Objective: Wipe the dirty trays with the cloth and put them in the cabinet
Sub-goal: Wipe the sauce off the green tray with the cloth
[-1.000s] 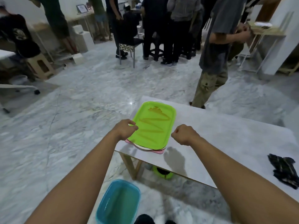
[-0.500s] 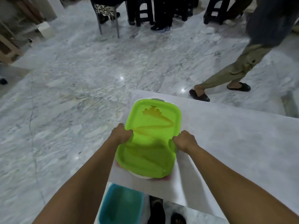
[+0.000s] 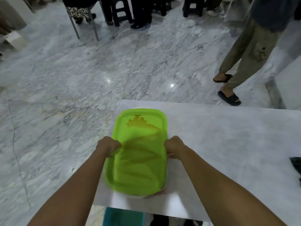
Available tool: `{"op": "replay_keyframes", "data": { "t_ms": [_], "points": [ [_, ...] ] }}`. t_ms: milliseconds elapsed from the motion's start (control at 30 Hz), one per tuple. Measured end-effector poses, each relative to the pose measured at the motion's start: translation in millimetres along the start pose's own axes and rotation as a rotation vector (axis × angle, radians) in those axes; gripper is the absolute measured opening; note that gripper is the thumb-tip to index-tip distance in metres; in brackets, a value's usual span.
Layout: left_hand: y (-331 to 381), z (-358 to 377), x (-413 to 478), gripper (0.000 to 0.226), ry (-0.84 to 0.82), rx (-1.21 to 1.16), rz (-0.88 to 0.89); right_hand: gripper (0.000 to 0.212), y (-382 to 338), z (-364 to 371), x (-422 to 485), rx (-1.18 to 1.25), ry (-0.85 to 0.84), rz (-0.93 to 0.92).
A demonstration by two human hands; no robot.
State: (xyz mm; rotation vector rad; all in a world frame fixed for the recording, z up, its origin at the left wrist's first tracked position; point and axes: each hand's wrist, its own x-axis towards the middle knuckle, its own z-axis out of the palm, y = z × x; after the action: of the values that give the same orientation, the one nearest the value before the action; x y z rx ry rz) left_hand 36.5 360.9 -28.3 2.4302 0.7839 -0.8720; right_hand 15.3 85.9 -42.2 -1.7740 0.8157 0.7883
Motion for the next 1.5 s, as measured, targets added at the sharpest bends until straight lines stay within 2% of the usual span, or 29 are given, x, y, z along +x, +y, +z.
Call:
{"op": "replay_keyframes", "data": {
  "t_ms": [167,233,300,367,467,600,700,833,1000,1100,1167,1200,1300,1433,1500],
  "points": [
    [13.2,-10.6,-12.5,0.058,0.167,0.066,-0.109,0.039,-6.9,-7.7,-5.6,-0.04,-0.053,-0.113],
    [34.5,-9.7,-25.2,0.057,0.218,0.077,-0.091,0.044,-2.9,-33.1,-8.9,-0.072,-0.014,-0.159],
    [64.1,-2.6,-36.6,0.05,0.228,0.084,-0.007,0.04,6.0,-72.7,-8.3,-0.086,0.041,-0.17],
    [98.1,16.5,-54.1,0.048,0.207,0.111,0.13,0.026,22.8,-121.3,-1.9,-0.081,0.104,-0.173],
    [152.7,62.3,-81.1,0.031,0.223,0.103,0.346,0.012,56.9,-196.9,10.7,-0.078,0.197,-0.145],
    [210.0,136.0,-108.2,0.026,-0.032,0.049,0.36,0.023,109.2,-279.1,21.1,-0.147,0.344,-0.088],
    [232.7,179.0,-123.4,0.023,-0.144,0.049,0.378,0.016,143.9,-315.7,20.3,-0.177,0.377,-0.047],
    [242.2,218.5,-132.3,0.02,-0.142,0.016,0.357,0.006,174.4,-336.3,21.0,-0.25,0.358,-0.032],
    [234.2,238.8,-127.7,0.023,-0.108,0.001,0.319,0.024,192.9,-333.7,26.0,-0.216,0.351,-0.075],
    [230.4,242.3,-123.2,0.032,-0.069,0.036,0.335,0.029,202.8,-344.1,17.3,-0.383,0.508,-0.159],
    [231.7,244.2,-121.1,0.033,-0.017,0.059,0.343,0.038,213.5,-362.5,9.9,-0.54,0.677,-0.101],
    [232.7,244.7,-120.2,0.036,0.018,0.069,0.352,0.043,220.7,-372.4,6.9,-0.576,0.709,-0.027],
    [238.0,251.2,-116.0,0.037,0.086,0.066,0.387,0.053,245.4,-397.7,2.9,-0.571,0.631,0.134],
    [235.6,258.3,-111.9,0.023,0.159,0.14,0.398,0.048,267.1,-403.5,7.9,-0.551,0.649,0.015],
    [233.8,259.5,-110.8,0.024,0.157,0.168,0.428,0.044,270.1,-405.6,10.5,-0.522,0.685,-0.034]
  ]
}}
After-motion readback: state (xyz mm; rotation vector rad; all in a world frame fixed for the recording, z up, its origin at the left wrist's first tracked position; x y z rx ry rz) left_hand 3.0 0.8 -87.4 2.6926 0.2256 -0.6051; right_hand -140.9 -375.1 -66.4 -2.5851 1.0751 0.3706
